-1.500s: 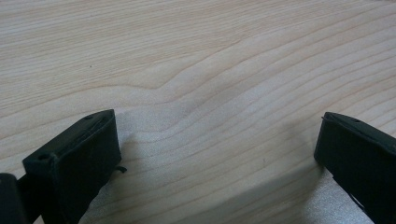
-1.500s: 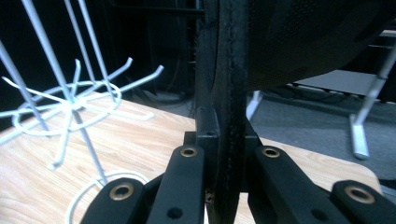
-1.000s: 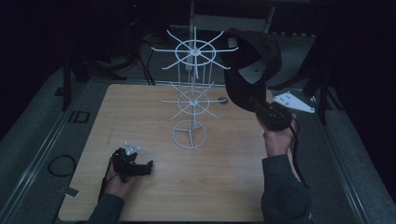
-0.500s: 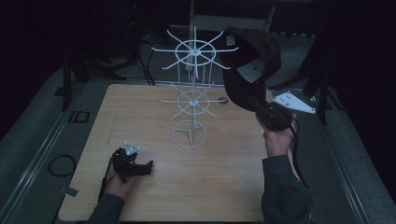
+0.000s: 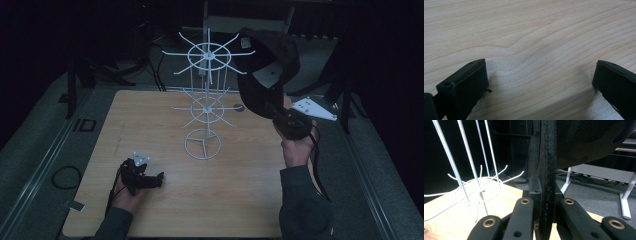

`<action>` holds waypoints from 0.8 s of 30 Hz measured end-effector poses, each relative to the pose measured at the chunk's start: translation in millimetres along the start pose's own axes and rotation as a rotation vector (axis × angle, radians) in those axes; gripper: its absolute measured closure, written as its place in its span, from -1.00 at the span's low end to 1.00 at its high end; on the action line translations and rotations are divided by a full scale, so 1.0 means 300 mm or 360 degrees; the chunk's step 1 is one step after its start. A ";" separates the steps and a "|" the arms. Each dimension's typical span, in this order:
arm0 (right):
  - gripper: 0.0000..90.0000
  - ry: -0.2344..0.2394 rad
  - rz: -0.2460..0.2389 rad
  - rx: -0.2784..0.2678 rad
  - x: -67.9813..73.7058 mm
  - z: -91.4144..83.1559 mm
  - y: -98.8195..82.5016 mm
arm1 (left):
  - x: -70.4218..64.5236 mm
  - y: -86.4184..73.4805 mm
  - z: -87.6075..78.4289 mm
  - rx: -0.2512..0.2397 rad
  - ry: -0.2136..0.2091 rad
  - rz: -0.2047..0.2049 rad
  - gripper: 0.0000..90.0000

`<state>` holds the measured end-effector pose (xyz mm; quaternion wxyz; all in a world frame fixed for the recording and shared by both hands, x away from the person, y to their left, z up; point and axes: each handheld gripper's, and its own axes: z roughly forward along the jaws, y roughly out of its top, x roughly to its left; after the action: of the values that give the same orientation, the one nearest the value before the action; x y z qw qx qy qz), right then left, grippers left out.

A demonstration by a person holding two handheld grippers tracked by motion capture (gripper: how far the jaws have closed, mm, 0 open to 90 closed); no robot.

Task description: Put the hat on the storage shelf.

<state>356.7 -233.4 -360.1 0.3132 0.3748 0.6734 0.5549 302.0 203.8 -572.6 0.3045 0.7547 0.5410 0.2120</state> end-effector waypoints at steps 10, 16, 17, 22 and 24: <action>0.92 0.0044 -0.0043 0.0011 0.018 0.004 -0.011 | 0.000 0.000 0.000 0.0000 0.0000 0.0001 -1.00; 0.92 0.0075 -0.0054 0.0038 0.018 0.006 -0.024 | 0.000 0.000 0.000 0.0000 0.0000 0.0000 -1.00; 0.92 0.0075 -0.0054 0.0038 0.018 0.006 -0.024 | 0.000 0.000 0.000 0.0000 0.0000 0.0000 -1.00; 0.92 0.0119 -0.0064 0.0061 0.016 0.009 -0.029 | 0.000 0.000 0.000 0.0000 0.0000 0.0000 -1.00; 0.92 0.0136 -0.0067 0.0070 0.015 0.011 -0.031 | 0.000 0.000 0.000 0.0000 0.0000 -0.0001 -1.00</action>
<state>355.6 -228.8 -369.7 0.2874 0.3435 0.7060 0.5486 302.0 203.8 -572.6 0.3046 0.7546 0.5411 0.2120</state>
